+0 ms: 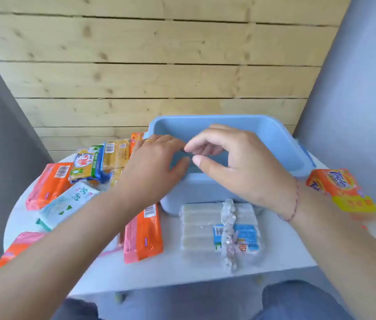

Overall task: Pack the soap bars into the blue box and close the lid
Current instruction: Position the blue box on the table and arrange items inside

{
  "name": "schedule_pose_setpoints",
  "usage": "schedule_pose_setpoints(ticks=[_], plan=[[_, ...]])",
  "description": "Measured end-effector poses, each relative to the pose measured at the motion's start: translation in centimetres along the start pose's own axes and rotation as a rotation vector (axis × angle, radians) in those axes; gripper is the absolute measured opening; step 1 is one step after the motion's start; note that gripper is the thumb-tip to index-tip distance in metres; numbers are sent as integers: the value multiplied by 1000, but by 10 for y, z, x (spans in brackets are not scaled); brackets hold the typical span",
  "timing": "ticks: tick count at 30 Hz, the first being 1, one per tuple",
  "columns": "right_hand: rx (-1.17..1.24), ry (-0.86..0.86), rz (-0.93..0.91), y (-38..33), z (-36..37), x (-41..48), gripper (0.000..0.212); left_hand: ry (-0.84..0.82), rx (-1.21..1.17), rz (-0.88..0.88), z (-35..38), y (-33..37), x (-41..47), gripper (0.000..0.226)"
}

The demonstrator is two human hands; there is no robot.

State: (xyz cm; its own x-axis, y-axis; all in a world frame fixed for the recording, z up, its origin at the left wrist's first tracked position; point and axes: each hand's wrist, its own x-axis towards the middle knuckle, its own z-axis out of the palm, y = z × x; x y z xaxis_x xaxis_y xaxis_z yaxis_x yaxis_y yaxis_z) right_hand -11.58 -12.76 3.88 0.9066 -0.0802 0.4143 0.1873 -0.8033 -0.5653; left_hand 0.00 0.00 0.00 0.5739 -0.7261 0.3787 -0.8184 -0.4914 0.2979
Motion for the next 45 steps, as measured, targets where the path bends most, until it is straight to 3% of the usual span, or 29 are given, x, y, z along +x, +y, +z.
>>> schedule_pose_setpoints(ticks=[4, 6, 9, 11, 17, 20, 25, 33, 36, 41, 43, 45], plan=[[-5, 80, 22, -18, -6, -43, 13, 25, 78, -45, -2, 7, -13, 41], [-58, -62, 96, -12, 2, -62, 21, 14, 97, -49, 1, 9, -20, 54], [-276, -389, 221, 5, 19, -84, 56, -43, 43, -55, 1, 11, -34, 48], [-418, -511, 261, 13, 32, -92, 77, -69, 10, -63, -3, 15, -41, 40], [-664, -451, 292, 28, 57, -93, 106, -15, -26, -76, 0, 16, -47, 31], [-724, -502, 358, 33, 57, -88, 104, -1, -27, -85, 4, 19, -46, 31], [-603, -602, 473, 34, 56, -87, 106, -3, -3, -113, 6, 19, -46, 31], [-569, -491, 419, 0, 44, -110, 109, -30, 70, -89, 2, 28, -50, 31], [-329, -487, 410, -28, 2, -113, 101, 6, 60, -40, 3, 26, -51, 30], [190, -303, 452, -55, -82, -60, 110, 149, 95, 73, 12, 21, -50, 30], [234, -198, 462, -47, -96, -24, 115, 160, 80, 66, 15, 19, -49, 28], [134, -146, 512, -32, -95, 10, 118, 182, 89, 65, 16, 20, -49, 29]])
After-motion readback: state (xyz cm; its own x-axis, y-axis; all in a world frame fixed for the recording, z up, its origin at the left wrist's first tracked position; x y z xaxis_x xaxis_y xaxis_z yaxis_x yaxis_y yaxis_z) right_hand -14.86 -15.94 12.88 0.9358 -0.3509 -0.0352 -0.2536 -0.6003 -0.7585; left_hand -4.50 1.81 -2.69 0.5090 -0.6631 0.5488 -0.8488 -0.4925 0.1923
